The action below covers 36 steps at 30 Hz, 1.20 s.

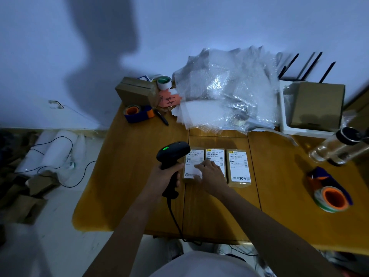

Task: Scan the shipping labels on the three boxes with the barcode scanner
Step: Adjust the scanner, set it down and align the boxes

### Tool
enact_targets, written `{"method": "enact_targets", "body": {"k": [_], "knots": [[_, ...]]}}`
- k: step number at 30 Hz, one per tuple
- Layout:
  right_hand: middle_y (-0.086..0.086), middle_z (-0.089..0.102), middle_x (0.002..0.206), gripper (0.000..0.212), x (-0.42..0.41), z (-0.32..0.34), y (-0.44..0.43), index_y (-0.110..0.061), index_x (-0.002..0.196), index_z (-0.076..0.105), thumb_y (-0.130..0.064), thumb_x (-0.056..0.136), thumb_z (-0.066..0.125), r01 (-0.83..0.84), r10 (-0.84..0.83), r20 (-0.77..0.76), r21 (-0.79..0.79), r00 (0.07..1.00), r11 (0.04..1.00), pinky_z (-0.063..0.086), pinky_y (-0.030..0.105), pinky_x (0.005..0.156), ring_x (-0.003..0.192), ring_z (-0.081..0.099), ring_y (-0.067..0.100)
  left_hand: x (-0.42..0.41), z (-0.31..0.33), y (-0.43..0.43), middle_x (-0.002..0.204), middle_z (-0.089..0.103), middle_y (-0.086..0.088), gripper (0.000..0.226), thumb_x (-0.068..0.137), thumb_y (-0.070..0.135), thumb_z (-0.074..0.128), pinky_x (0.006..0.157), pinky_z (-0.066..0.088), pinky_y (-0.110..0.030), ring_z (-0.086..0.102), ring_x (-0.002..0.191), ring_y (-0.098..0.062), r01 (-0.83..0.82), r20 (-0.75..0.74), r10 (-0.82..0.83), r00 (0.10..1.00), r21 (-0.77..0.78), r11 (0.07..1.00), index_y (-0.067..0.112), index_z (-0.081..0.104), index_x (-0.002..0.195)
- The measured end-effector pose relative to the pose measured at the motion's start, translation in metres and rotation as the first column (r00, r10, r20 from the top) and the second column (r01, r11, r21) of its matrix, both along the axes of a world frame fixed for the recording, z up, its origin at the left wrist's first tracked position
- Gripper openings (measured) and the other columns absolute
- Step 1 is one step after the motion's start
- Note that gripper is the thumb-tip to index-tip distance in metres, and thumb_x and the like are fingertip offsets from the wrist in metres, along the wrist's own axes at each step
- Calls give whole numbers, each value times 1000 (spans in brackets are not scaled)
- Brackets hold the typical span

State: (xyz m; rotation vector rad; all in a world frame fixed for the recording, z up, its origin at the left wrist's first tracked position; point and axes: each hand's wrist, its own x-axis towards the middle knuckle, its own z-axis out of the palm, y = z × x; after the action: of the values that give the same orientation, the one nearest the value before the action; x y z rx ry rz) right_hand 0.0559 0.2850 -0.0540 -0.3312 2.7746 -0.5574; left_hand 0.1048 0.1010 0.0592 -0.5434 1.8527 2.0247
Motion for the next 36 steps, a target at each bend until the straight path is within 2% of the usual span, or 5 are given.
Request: {"method": "enact_targets", "body": {"k": [6,11,22,29,36], "knots": [[7,59,123,31,-2,23,-16,-16,123,68,-33,100,54,85,-93,-18,-254,996,963,48,38,93,115,55,21,-17,0,-5,69,64,-5,14,92,19,72,67,53,-37,61,59,-20,-57,-19,59,998,121,991,7,67,99],[12,72,98,32,-4,48,-38,-10,104,73,-32,103,50,201,-61,262,-550,963,810,54,42,80,90,68,30,-32,-2,-13,74,65,-8,27,93,19,70,68,54,-37,63,62,-21,-105,4,106,994,208,973,1,66,113],[1,74,106,34,-12,75,-78,-17,132,63,-33,102,56,428,28,556,-671,831,605,57,37,89,96,73,20,-77,-13,-48,88,64,-10,20,98,11,51,87,49,-39,64,87,-23,-177,98,149,984,417,891,6,59,116],[3,71,113,35,-17,57,-94,-20,134,60,-31,101,59,645,-39,701,-632,712,430,57,33,83,106,70,24,-86,-42,-51,89,67,-9,30,101,30,58,86,55,-39,66,91,-26,-76,94,72,993,30,997,1,67,99],[7,65,122,40,-23,42,-109,-16,140,55,-31,103,56,633,-113,694,-561,711,533,55,31,78,102,65,20,-84,-66,-69,80,62,-9,32,99,35,59,59,45,-32,58,65,-20,220,115,-187,976,-483,848,5,65,93]]}}
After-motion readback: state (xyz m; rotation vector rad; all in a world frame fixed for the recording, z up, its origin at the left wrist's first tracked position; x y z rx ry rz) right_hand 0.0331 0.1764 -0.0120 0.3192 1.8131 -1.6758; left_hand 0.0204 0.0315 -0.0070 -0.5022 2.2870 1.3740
